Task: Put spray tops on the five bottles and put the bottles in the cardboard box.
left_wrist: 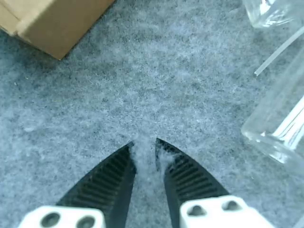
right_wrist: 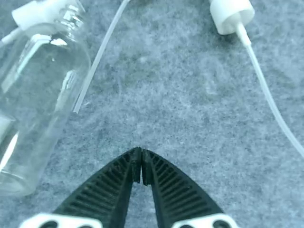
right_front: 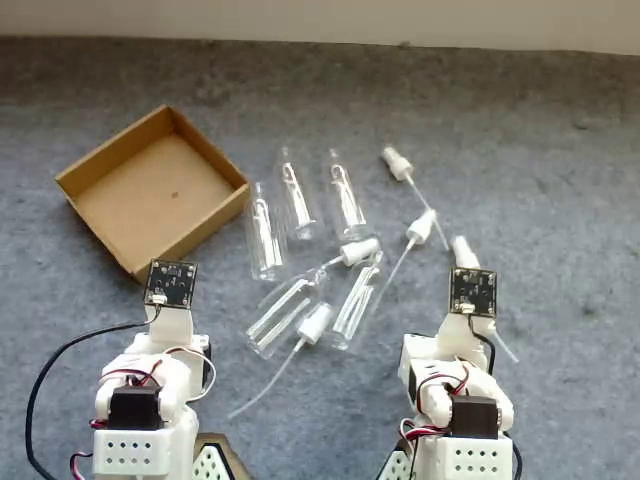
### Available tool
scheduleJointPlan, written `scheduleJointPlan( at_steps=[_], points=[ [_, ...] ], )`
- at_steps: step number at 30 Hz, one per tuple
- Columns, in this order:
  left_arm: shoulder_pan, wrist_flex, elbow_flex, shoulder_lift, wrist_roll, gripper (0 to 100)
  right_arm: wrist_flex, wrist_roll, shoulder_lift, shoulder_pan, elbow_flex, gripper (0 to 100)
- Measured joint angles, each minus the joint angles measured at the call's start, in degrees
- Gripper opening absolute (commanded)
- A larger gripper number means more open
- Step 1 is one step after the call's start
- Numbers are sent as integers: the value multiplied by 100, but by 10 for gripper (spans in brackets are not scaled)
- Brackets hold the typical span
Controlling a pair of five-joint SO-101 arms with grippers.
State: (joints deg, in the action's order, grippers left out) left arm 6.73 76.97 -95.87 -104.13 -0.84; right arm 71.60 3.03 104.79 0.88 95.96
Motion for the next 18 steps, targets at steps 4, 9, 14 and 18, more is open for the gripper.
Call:
scheduleJointPlan(
  at_steps=[4,9,14,18],
  points=[
    [0,-149,0,0,0,6,0,0,0,0,0,5],
    [0,-1134,0,0,0,6,0,0,0,0,0,5],
    [0,-1512,0,0,0,7,0,0,0,0,0,5],
    [0,-1574,0,0,0,7,0,0,0,0,0,5]
  ],
)
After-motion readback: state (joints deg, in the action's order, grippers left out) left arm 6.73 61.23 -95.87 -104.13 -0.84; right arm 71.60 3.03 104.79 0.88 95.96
